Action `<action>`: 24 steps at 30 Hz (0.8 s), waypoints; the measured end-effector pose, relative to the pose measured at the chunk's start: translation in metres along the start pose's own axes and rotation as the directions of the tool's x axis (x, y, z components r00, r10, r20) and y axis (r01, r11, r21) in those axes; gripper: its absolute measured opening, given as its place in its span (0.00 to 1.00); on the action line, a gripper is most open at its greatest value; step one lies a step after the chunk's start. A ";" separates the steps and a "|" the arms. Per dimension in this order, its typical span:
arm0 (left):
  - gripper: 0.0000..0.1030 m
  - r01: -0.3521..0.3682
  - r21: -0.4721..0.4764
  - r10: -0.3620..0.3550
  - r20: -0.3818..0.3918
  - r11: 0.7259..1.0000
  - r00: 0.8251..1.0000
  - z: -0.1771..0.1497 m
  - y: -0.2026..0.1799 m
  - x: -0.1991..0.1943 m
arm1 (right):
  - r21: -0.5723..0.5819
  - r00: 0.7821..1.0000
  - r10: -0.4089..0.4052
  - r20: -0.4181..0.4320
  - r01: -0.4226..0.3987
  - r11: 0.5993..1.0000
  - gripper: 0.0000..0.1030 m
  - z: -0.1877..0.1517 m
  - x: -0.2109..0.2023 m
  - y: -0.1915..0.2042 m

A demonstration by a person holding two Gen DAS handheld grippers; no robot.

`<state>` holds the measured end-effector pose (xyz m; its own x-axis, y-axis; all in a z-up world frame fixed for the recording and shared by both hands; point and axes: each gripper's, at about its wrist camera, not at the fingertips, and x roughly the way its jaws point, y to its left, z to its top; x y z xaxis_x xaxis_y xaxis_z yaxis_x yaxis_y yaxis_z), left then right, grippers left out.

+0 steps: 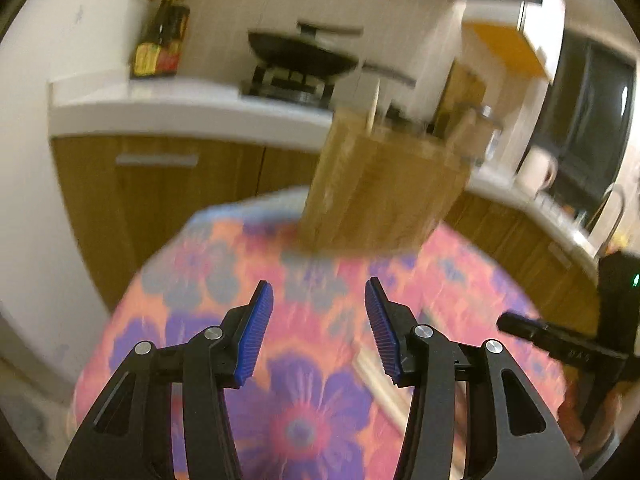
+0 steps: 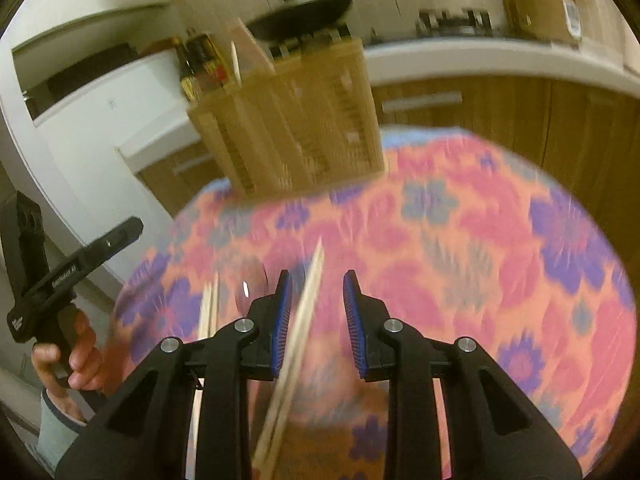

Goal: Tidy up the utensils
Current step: 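Move both open tools back down over the remaining spoons and chopsticks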

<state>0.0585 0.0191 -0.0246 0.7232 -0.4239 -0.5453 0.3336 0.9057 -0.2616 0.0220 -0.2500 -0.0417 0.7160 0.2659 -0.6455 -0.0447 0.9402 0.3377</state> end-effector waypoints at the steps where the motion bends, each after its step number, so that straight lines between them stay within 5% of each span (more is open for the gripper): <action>1: 0.45 -0.017 0.009 0.018 -0.039 1.000 0.999 -0.007 -0.002 0.003 | 0.004 1.000 0.001 -0.017 -0.001 1.000 0.24 -0.006 0.004 0.000; 5: 0.45 -0.047 0.056 0.056 -0.168 0.997 0.984 -0.024 -0.016 0.012 | 0.006 0.998 0.013 -0.067 -0.013 1.000 0.26 -0.019 0.015 0.003; 7: 0.45 -0.066 0.071 0.080 -0.234 0.995 0.969 -0.029 -0.024 0.019 | 0.004 0.998 0.000 -0.067 0.000 1.000 0.46 -0.020 0.017 0.004; 9: 0.45 -0.079 0.074 0.097 -0.277 0.994 0.956 -0.034 -0.030 0.024 | 0.001 0.999 -0.007 -0.045 0.007 1.000 0.52 -0.019 0.013 0.005; 14: 0.45 -0.108 0.114 0.140 -0.328 0.988 0.934 -0.041 -0.048 0.032 | 0.001 0.999 0.005 -0.040 -0.005 1.000 0.52 -0.020 0.009 0.004; 19: 0.45 -0.194 0.211 0.256 -0.333 0.958 0.907 -0.043 -0.067 0.036 | -0.009 0.999 0.031 -0.024 -0.031 0.999 0.52 -0.020 0.006 0.004; 24: 0.42 -0.201 0.259 0.284 -0.339 0.945 0.897 -0.044 -0.071 0.032 | 0.046 0.997 0.073 -0.009 -0.073 0.996 0.52 -0.019 0.001 -0.008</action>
<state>0.0315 -0.0591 -0.0588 0.5386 -0.1259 -0.8331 0.3266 0.9426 0.0687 0.0104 -0.2532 -0.0580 0.7042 0.3360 -0.6255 -0.0644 0.9075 0.4150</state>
